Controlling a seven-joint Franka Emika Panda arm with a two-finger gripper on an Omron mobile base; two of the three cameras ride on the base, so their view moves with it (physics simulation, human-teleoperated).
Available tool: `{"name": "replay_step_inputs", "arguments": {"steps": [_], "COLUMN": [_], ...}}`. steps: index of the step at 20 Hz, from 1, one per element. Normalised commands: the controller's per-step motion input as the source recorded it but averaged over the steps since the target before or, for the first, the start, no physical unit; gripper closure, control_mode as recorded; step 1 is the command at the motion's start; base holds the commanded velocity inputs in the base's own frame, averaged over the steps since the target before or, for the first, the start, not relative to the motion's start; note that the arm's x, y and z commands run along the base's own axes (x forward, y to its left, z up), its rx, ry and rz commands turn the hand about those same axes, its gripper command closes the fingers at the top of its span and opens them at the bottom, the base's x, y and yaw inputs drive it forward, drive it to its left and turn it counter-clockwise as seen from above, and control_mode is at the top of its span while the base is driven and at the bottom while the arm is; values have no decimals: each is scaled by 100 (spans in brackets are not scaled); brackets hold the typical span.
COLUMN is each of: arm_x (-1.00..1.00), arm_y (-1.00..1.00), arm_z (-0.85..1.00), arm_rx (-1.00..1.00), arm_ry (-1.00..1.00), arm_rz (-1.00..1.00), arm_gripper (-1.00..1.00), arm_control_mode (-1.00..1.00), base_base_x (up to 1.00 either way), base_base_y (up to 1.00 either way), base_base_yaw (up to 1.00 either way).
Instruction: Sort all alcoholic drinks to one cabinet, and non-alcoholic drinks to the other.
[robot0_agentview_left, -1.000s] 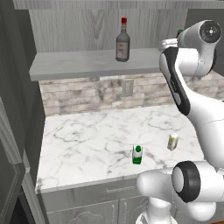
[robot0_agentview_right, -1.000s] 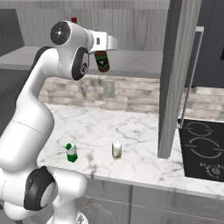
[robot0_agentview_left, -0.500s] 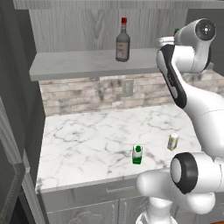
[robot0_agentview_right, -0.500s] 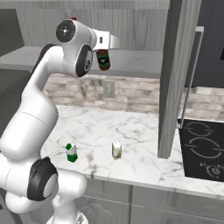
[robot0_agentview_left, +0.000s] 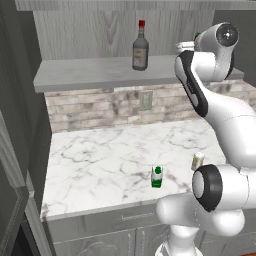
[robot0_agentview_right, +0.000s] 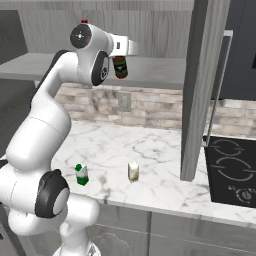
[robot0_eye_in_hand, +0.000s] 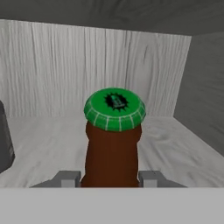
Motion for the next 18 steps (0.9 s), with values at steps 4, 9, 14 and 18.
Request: {"name": "replay_step_inputs", "arguments": {"steps": [4,9,14,18], "arm_x": [28,30,29,29], "arm_y": [-6,-7,-9,-7], "arm_z": [-1,-2,-5,-8], "arm_rx": [0,1,1,1], "arm_ry": [0,0,0,0], "arm_rz": [0,0,0,0], "arm_gripper": [100,100,100,100], "arm_control_mode": [-100,-100,-100,-100], "base_base_x": [0,0,0,0], "base_base_y": [0,0,0,0], "base_base_yaw": [0,0,0,0]}}
